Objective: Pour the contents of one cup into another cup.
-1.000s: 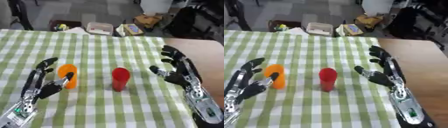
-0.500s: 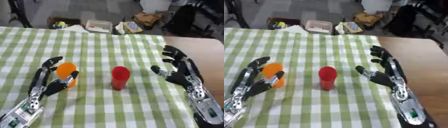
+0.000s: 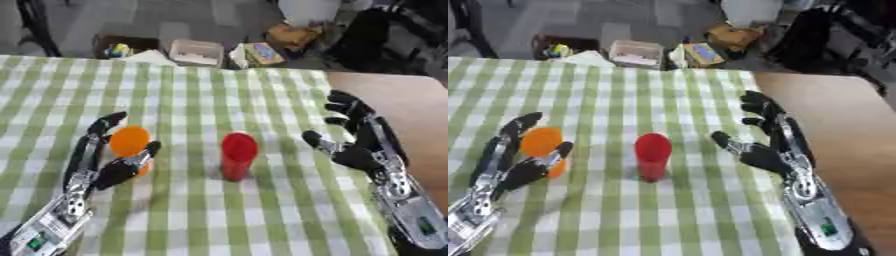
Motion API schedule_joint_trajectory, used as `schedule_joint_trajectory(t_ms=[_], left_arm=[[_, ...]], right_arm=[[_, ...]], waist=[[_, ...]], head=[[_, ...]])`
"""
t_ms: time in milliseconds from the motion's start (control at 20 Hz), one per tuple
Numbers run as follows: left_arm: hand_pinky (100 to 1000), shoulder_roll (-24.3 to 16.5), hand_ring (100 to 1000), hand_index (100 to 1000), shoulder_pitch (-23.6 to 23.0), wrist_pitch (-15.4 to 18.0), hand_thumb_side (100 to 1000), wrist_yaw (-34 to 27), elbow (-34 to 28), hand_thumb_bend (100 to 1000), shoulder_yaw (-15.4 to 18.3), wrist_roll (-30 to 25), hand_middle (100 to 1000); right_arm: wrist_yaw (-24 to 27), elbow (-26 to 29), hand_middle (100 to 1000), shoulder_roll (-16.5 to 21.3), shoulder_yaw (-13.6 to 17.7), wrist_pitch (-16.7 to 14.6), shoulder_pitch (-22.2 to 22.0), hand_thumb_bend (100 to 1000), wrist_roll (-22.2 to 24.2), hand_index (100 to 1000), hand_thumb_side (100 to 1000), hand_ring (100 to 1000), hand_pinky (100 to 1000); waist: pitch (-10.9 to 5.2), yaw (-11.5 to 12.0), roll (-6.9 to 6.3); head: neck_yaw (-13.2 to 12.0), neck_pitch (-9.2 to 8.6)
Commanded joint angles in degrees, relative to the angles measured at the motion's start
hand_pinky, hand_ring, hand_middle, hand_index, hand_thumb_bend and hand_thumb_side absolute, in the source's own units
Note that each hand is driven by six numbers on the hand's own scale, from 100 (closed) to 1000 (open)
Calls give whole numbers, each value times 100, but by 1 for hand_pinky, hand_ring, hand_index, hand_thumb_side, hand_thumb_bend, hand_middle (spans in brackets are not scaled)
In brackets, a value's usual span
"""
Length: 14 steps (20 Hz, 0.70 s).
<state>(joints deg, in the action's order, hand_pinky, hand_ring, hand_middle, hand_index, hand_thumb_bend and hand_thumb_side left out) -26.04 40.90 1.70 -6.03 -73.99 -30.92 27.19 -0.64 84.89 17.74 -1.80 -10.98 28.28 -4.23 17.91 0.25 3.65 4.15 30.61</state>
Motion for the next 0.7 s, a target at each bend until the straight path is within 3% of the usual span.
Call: schedule_joint_trajectory(t_ms=[50,700], left_arm=[[825,-19,931,866,140,14,359,9,-30,629,-7,1,837],[765,67,905,861,135,68,368,-20,178,625,-42,-166,812]], right_arm=[[35,140,893,63,15,-14,98,701,17,797,265,840,752],[38,133,894,59,15,-20,117,700,32,797,266,840,751]], waist=[[-90,-30,-34],[-70,-48,-32]], head=[[-21,-75],[-16,-79]])
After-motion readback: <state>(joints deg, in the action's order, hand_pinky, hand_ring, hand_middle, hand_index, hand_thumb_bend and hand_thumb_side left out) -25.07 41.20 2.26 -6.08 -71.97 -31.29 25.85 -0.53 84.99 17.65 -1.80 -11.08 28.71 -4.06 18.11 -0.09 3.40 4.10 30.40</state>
